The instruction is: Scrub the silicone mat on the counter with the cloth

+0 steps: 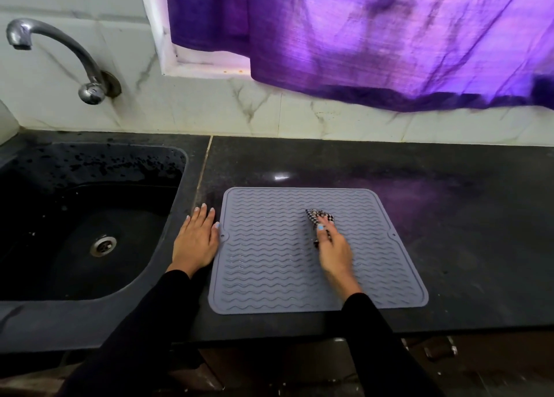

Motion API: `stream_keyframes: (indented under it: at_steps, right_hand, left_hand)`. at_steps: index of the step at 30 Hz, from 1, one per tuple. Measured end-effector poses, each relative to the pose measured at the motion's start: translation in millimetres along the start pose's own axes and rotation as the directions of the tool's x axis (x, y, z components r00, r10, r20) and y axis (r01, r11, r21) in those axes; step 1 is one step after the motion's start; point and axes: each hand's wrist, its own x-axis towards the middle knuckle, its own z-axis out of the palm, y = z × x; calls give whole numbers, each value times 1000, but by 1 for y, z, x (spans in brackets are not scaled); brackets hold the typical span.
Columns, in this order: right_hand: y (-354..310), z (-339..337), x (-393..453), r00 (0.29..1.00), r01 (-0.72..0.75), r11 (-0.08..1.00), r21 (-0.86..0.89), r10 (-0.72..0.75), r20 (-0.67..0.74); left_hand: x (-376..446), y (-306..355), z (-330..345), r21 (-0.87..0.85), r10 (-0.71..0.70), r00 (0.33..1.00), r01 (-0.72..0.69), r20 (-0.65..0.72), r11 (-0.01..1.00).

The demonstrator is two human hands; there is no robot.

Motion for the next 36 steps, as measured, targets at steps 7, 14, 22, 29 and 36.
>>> stream_keyframes:
  at_steps: [7,14,22,29,36]
  right_hand:
    - [-6,-37,25,932,-267,624,734,362,31]
    - [4,-16,-12,977,171,912,-373,-109,182]
    - [14,-3,-11,967,250,755,-606,-165,194]
    - [10,-14,-2,1000,23,1000,-5,-23,16]
    - [-8,-43,12,991,-79,910,407,116,-69]
  left_hand:
    - [-10,6,-4,49,103,995,-104,17,993]
    - [-9,9,0,87,27,998,-32,59,996]
    - [-9,8,3,90,5,1000,-5,-1,996]
    - [-8,11,3,98,-10,1000,9,13,995]
    - [-7,9,4,104,-21,1000,19,20,994]
